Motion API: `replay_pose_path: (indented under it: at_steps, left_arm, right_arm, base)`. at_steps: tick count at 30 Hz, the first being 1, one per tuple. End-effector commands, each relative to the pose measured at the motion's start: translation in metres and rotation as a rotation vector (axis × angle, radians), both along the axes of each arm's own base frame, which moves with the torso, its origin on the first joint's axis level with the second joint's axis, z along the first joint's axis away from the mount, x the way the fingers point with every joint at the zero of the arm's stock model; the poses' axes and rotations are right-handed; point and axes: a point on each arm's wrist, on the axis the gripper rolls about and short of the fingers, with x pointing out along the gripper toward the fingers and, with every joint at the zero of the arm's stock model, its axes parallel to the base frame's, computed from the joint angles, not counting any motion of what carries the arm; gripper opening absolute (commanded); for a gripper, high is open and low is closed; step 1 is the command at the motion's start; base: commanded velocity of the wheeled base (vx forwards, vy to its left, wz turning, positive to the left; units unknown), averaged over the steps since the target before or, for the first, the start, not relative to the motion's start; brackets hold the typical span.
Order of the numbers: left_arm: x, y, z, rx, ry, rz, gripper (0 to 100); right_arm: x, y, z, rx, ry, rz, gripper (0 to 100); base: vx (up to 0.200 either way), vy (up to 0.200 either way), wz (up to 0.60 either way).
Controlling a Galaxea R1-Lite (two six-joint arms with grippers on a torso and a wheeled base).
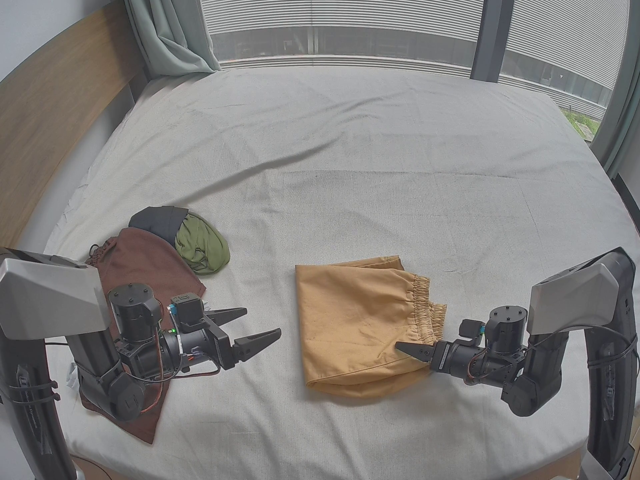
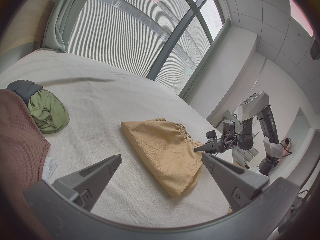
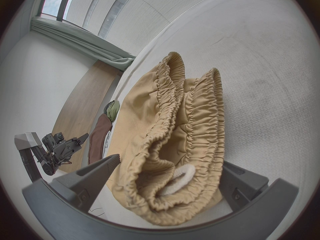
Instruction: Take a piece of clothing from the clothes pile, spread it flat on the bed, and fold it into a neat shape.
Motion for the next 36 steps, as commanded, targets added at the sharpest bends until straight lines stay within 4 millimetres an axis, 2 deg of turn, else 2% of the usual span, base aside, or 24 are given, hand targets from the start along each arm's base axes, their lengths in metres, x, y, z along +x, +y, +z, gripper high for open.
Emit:
replay_pose_path:
  at_steps: [1,12,13,36]
  left_arm:
    - [0.0004,-0.0003,-0.0007,0.000,0.002,0.000,100]
    - [0.0001,-0.0002,-0.0014,0.001,0.005,0.000,100]
    - [0.0004,-0.0003,-0.0012,0.000,0.003,0.000,100]
    - [0.0008,0.0020,-0.0014,0.019,-0.018,0.000,100]
  right_arm:
    - [0.0037,0.0032,-0.0064,0.000,0.003,0.004,100]
    - [0.0047,0.0029,-0.0075,-0.002,0.001,0.001,100]
    - [0.0047,0.0029,-0.0075,-0.002,0.001,0.001,0]
    - [0.0034,0.0052,-0.0080,-0.001,0.004,0.009,0]
  base:
    - [0.000,0.000,0.00]
    - [0.000,0.000,0.00]
    - [0.000,0.000,0.00]
    - [0.000,0.000,0.00]
